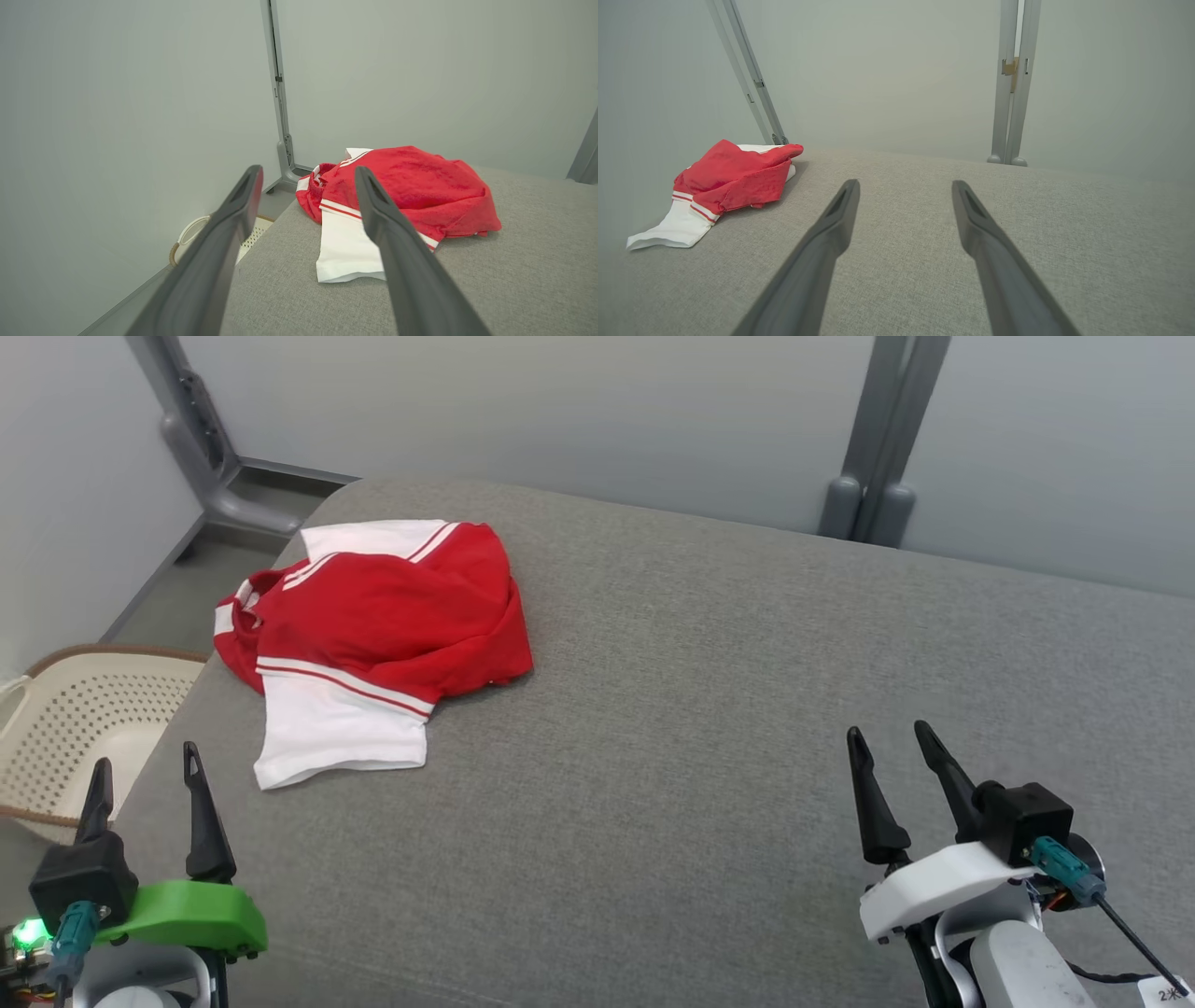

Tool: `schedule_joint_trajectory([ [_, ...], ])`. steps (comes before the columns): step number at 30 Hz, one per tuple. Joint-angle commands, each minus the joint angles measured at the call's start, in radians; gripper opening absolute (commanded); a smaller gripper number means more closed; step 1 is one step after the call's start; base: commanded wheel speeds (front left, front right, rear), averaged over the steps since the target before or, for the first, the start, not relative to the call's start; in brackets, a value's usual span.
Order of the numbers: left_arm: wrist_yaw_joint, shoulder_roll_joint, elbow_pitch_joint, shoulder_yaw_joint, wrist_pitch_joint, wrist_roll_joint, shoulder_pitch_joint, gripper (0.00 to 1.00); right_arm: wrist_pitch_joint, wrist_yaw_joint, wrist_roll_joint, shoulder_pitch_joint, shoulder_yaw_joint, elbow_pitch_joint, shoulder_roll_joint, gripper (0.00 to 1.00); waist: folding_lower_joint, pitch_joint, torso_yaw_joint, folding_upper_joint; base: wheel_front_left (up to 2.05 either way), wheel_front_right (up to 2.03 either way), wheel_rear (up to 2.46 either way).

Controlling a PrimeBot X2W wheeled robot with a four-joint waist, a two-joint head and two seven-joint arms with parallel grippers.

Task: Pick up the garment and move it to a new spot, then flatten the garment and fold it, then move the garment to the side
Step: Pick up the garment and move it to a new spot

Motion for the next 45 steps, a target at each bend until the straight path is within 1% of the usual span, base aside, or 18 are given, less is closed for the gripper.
schedule_joint_trajectory([
  [1,0.008,0.008,-0.002,0.005,-0.005,-0.01,0.014,1.0,-0.006,0.0,-0.003,-0.008,-0.001,0.004,-0.004,1.0,0.0,0.003,0.055,0.0,0.0,0.0,0.0],
  [10,0.016,0.019,-0.019,0.011,-0.011,-0.018,0.021,1.0,-0.007,0.0,-0.008,-0.009,-0.007,0.008,-0.004,1.0,0.0,0.011,0.137,0.0,0.0,0.0,0.0],
  [16,0.021,0.022,-0.024,0.015,-0.014,-0.021,0.028,1.0,-0.008,0.0,-0.004,-0.01,0.004,0.01,-0.004,1.0,0.0,0.016,0.154,0.0,0.0,0.0,0.0],
  [22,0.028,0.023,-0.021,0.022,-0.022,-0.033,0.025,1.0,-0.005,0.0,-0.008,-0.013,0.014,0.005,-0.004,1.0,0.0,0.027,0.143,0.0,0.0,0.0,0.0],
  [27,0.022,0.018,-0.007,0.023,-0.032,-0.049,-0.025,1.0,0.004,0.0,-0.031,-0.033,0.017,-0.009,-0.004,1.0,0.0,0.058,0.107,0.0,0.0,0.0,0.0],
  [30,0.014,0.039,0.01,0.026,-0.038,-0.049,-0.084,1.0,0.016,0.0,-0.049,-0.051,0.016,-0.027,-0.004,1.0,0.0,0.092,0.071,0.0,0.0,0.0,0.0],
  [36,-0.01,0.072,0.054,0.054,-0.055,-0.086,-0.285,1.0,0.052,0.0,-0.114,-0.116,-0.001,-0.104,-0.007,1.0,0.0,0.213,-0.023,0.0,0.0,0.0,0.0],
  [39,-0.034,0.111,0.11,0.075,-0.058,-0.106,-0.407,1.0,0.067,0.0,-0.136,-0.15,-0.009,-0.15,-0.015,1.0,0.0,0.281,-0.076,0.0,0.0,0.0,0.0],
  [45,-0.068,0.162,0.22,0.084,-0.066,-0.13,-0.597,1.0,0.078,0.0,-0.159,-0.193,-0.026,-0.221,-0.024,1.0,0.0,0.376,-0.167,0.0,0.0,0.0,0.0],
])
